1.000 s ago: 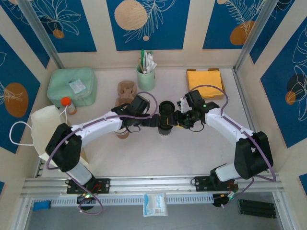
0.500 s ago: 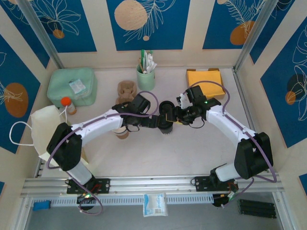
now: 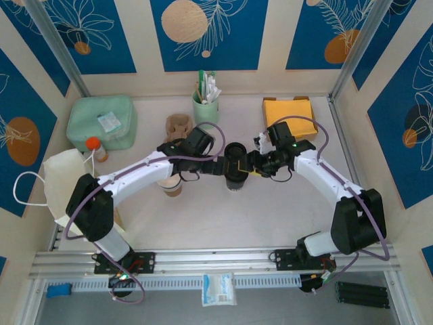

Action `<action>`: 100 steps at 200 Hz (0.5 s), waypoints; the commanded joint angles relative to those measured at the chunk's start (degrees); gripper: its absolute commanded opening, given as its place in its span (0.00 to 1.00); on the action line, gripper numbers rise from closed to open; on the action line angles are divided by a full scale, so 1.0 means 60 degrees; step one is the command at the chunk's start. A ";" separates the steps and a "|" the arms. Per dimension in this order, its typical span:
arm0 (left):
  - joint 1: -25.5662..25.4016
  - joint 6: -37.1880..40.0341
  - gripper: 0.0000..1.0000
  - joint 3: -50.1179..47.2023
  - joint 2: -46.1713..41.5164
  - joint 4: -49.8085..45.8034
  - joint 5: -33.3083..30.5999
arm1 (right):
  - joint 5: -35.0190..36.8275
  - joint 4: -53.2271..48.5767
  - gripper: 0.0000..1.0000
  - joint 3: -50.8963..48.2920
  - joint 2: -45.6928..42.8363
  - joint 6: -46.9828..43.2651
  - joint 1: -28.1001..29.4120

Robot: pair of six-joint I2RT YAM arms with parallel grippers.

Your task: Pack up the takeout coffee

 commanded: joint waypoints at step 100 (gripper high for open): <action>-0.0220 0.0369 0.99 0.0660 0.0307 -0.0200 0.0435 | -0.0114 -0.0466 0.50 -0.1062 -0.1156 -0.0204 -0.0878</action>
